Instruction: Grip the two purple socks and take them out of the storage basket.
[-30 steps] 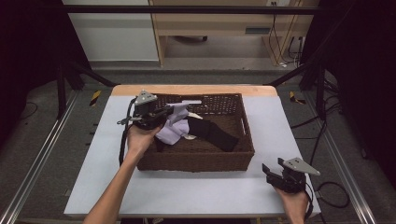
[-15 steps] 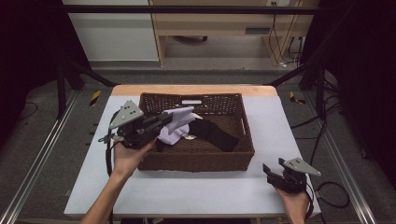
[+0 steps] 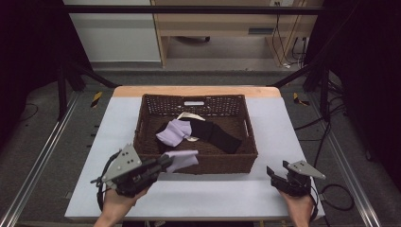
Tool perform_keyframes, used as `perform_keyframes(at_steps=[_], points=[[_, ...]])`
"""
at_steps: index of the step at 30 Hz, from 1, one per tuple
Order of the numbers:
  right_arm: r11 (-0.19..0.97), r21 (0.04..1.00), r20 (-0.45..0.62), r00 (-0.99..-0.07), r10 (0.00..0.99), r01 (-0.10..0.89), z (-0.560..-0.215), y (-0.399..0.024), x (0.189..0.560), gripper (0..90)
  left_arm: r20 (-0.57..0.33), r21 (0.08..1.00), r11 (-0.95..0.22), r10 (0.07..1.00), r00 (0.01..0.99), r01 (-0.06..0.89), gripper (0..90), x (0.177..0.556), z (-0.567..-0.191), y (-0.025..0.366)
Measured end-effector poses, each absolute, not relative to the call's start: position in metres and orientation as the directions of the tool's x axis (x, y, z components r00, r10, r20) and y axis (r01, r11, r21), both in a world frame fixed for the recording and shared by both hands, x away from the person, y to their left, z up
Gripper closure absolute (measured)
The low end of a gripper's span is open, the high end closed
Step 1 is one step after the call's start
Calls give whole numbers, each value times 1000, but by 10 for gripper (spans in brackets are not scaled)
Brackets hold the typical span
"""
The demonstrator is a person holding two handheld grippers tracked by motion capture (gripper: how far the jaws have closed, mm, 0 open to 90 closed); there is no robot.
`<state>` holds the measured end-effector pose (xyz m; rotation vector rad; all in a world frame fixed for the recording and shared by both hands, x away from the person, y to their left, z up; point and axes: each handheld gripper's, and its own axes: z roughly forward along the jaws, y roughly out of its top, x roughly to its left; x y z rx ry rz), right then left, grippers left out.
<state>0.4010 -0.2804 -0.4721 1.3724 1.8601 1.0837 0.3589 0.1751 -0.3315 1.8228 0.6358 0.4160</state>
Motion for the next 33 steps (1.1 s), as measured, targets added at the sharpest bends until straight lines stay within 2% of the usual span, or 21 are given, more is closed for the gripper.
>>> perform_keyframes(at_steps=[5, 12, 18, 21, 22, 27, 33], points=[[140, 864, 14, -302, 953, 484, -472, -280, 401, 325, -64, 907, -301, 593, 803, 294, 866, 351, -369, 174], [142, 861, 14, -303, 953, 487, -473, -279, 401, 325, -145, 839, -346, 603, 785, 421, 866, 364, -414, 169], [148, 861, 9, -305, 952, 487, -474, -280, 401, 324, -157, 777, -399, 628, 762, 488, 836, 377, -444, 161], [141, 860, 17, -303, 953, 491, -473, -280, 401, 324, -145, 785, -383, 649, 747, 486, 671, 375, -441, 165], [140, 860, 18, -303, 953, 491, -474, -280, 401, 324, -139, 795, -373, 656, 742, 479, 577, 374, -437, 167], [151, 861, 5, -307, 952, 485, -474, -280, 402, 324, -111, 852, -300, 696, 709, 428, 495, 371, -403, 185], [145, 862, 11, -303, 953, 486, -474, -279, 402, 324, -68, 900, -244, 741, 668, 362, 485, 395, -360, 192]])
